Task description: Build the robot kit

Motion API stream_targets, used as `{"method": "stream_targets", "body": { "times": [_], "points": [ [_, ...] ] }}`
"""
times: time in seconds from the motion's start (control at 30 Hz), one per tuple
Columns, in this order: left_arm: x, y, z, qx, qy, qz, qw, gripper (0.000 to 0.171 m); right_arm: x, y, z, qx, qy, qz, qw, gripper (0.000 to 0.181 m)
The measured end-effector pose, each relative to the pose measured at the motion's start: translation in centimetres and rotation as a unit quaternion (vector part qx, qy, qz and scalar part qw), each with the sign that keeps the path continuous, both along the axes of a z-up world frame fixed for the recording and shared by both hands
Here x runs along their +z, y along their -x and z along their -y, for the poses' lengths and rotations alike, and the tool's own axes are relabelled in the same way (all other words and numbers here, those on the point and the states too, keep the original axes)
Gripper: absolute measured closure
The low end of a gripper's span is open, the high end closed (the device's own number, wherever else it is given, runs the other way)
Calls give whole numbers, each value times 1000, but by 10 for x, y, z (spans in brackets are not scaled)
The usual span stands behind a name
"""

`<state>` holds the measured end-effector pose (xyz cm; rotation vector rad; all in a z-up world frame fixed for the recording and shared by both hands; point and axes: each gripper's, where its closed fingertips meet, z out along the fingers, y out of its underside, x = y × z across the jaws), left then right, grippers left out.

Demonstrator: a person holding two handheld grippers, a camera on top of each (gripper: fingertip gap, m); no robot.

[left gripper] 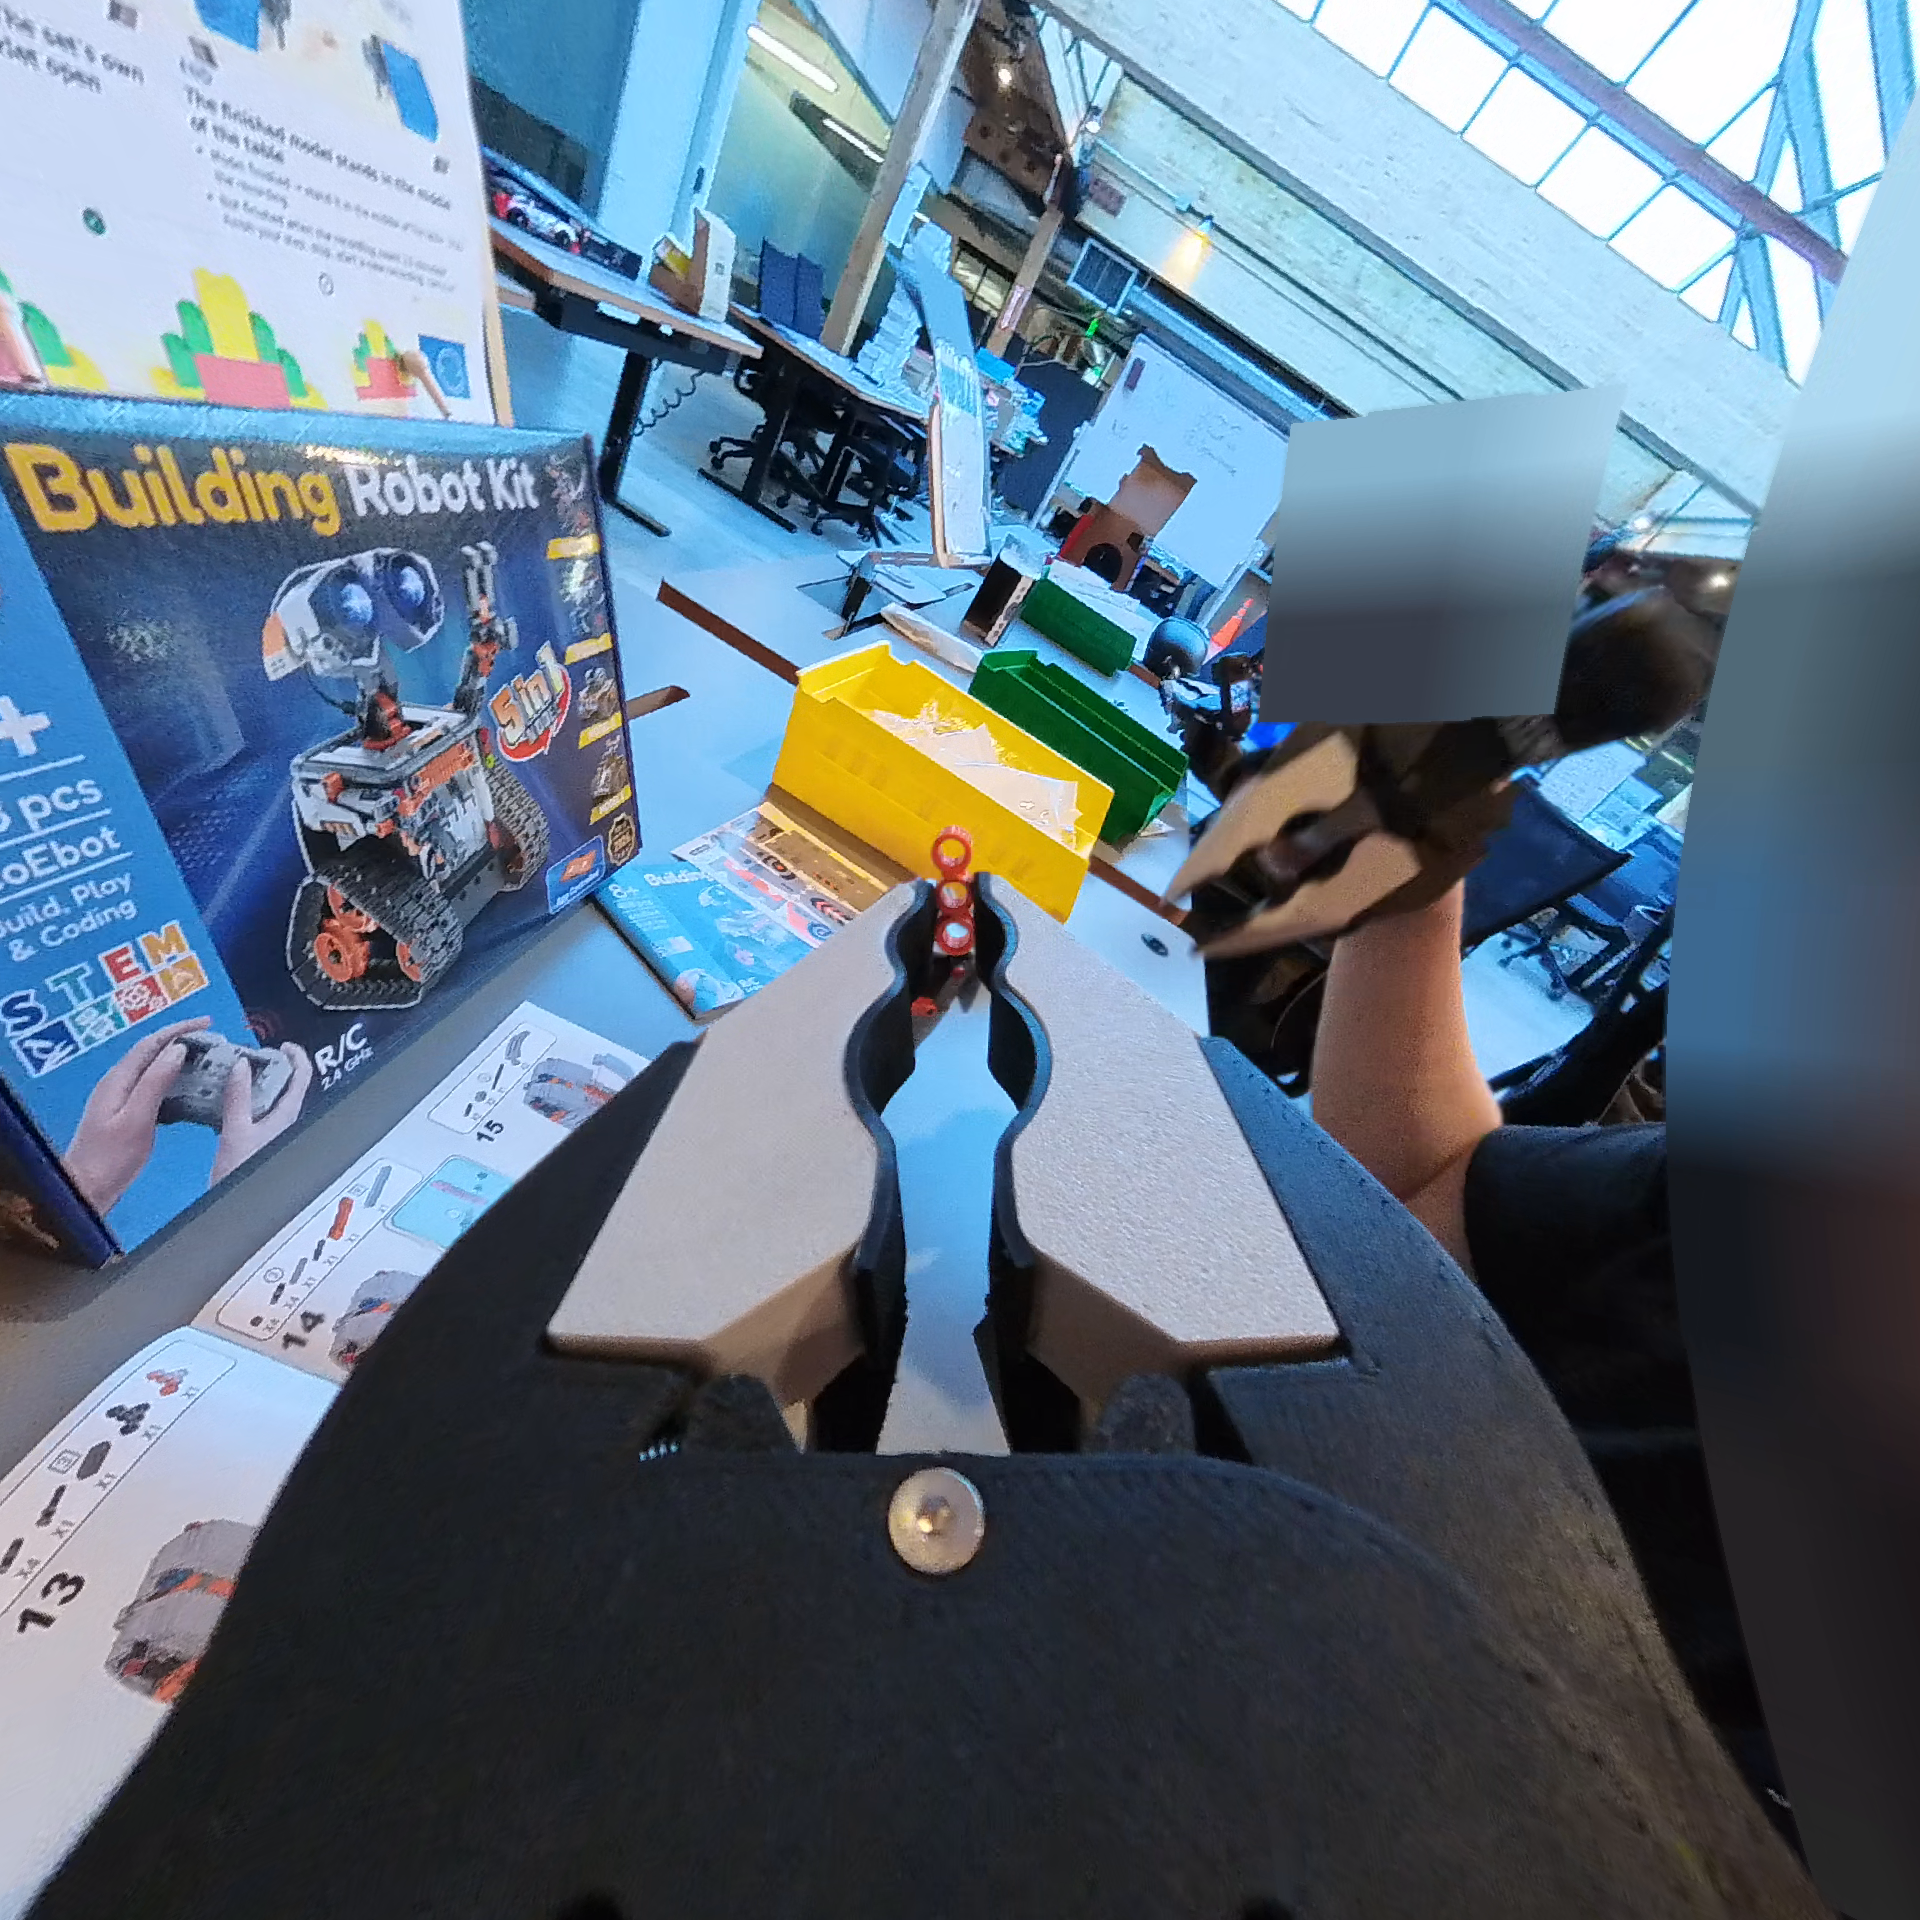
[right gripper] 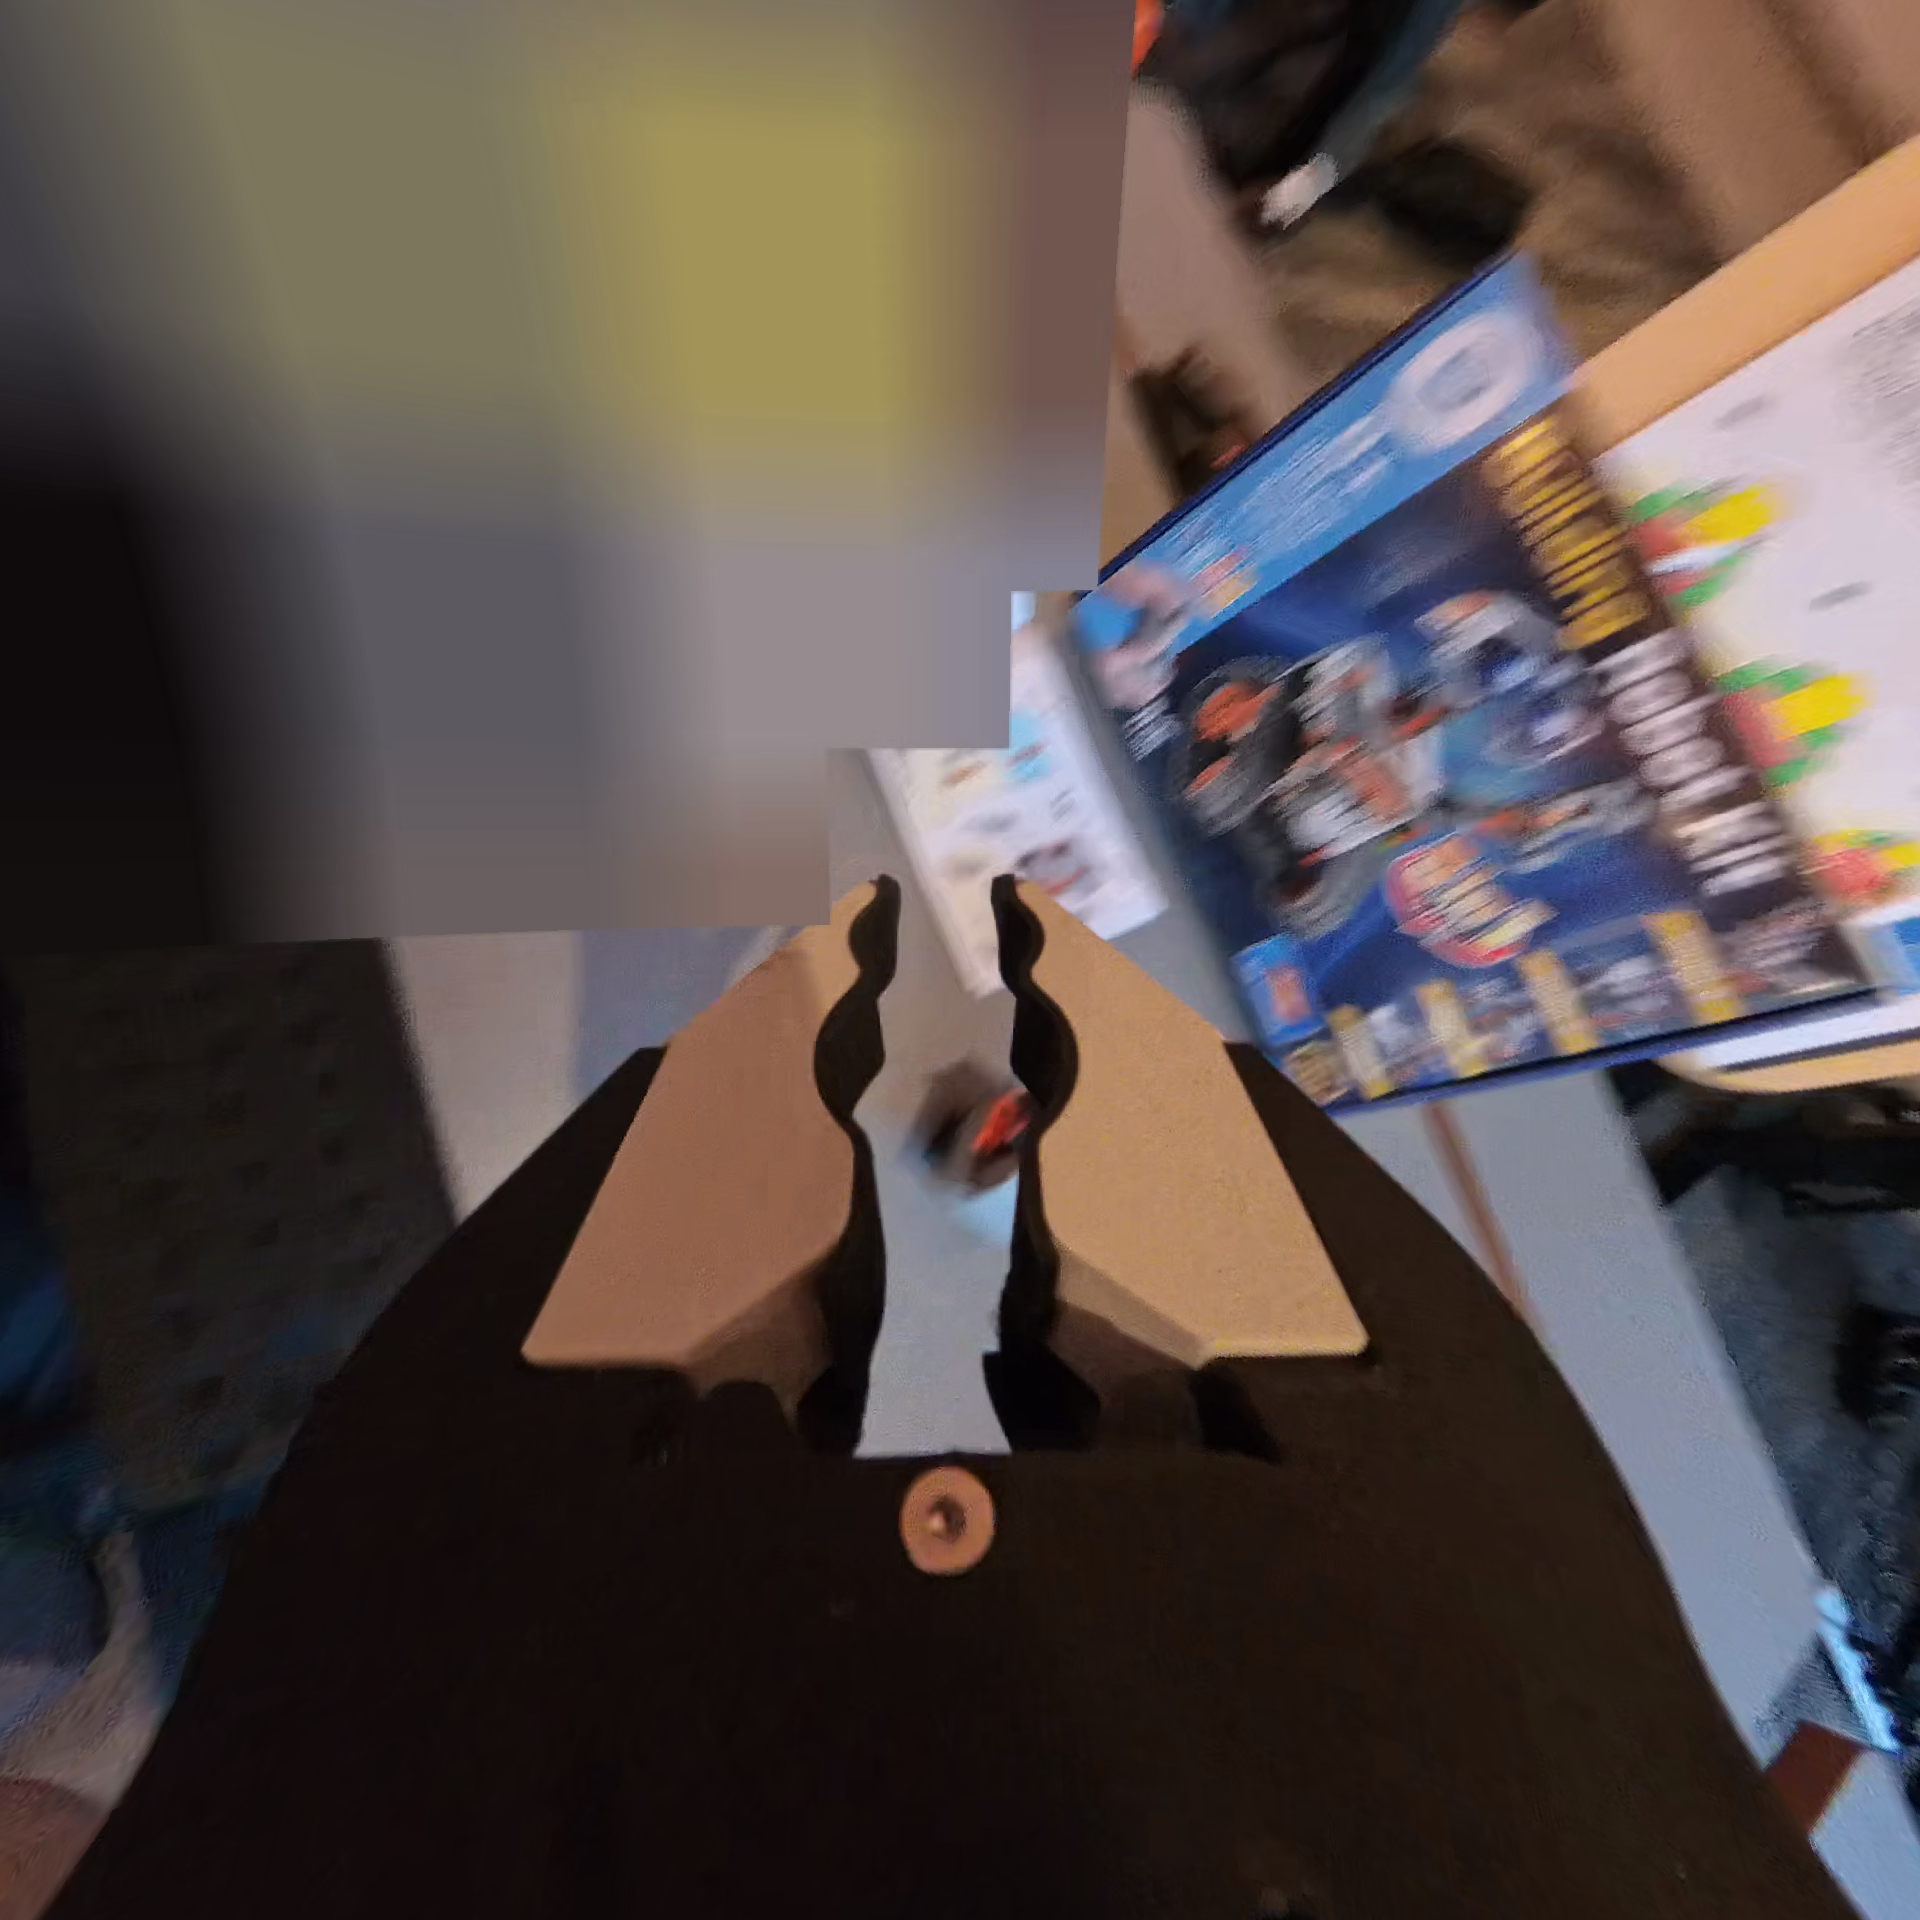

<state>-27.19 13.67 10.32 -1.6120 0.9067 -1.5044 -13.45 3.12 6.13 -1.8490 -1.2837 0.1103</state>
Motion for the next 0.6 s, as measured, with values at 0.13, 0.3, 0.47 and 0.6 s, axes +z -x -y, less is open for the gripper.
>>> {"method": "stream_targets", "body": {
  "times": [0.13,0.3,0.47,0.6],
  "points": [
    [10,2,11,-10,-14,10,1000,168,-96,-19,70,28,170,-38,984,168],
    [12,-2,25,-23,-26,6,999,168,-183,-50,105,33,235,41,970,165],
    [14,-5,36,-30,-42,-1,999,168,-217,-47,120,87,272,87,954,165],
    [16,-4,37,-26,-47,-1,999,168,-222,-39,118,109,272,75,953,165]
  ]
}}
